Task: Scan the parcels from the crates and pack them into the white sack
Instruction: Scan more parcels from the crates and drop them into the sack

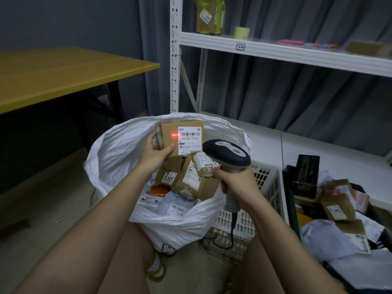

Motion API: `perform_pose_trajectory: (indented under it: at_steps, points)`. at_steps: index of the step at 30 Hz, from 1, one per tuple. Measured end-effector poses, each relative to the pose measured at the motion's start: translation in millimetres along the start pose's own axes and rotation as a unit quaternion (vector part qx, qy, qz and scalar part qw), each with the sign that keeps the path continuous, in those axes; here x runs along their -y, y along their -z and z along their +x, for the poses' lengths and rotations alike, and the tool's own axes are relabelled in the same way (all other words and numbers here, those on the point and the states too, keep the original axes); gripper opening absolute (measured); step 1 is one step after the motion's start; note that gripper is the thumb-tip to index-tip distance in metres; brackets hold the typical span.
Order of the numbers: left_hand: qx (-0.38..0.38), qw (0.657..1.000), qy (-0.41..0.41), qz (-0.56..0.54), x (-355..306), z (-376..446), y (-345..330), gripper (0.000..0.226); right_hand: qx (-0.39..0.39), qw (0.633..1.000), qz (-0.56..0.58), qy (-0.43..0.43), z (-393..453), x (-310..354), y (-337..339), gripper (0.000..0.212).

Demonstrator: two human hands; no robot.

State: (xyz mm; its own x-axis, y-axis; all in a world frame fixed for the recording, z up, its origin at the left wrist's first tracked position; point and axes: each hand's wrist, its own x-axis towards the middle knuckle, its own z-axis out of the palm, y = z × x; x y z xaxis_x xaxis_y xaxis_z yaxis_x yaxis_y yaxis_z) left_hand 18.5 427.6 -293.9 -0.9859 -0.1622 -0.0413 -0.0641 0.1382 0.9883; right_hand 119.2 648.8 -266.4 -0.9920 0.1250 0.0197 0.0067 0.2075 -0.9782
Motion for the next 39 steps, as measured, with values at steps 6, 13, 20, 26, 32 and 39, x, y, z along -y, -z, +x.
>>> perform_pose_trajectory:
  at_steps: [6,13,20,26,32,39]
  points:
    - [-0.038,0.999,-0.028,-0.022,7,-1,11,0.067,-0.012,0.999,0.036,-0.011,4,-1,5,0.017]
    - [-0.126,0.981,-0.107,0.106,6,2,16,0.047,-0.076,0.991,0.100,-0.049,24,-16,8,0.014]
    - [-0.063,0.893,-0.256,0.366,0,35,-48,0.051,-0.105,0.981,0.147,-0.068,34,-28,26,0.013]
    - [0.098,0.775,-0.148,0.606,12,55,-90,0.055,-0.120,0.980,0.143,-0.068,46,-39,54,0.015]
    - [0.173,0.854,-0.132,0.472,7,50,-108,0.044,-0.172,0.966,0.176,-0.082,44,-47,86,0.015]
    - [0.217,0.911,-0.242,0.256,-33,3,-171,0.036,-0.309,0.911,0.274,0.018,39,-46,134,0.007]
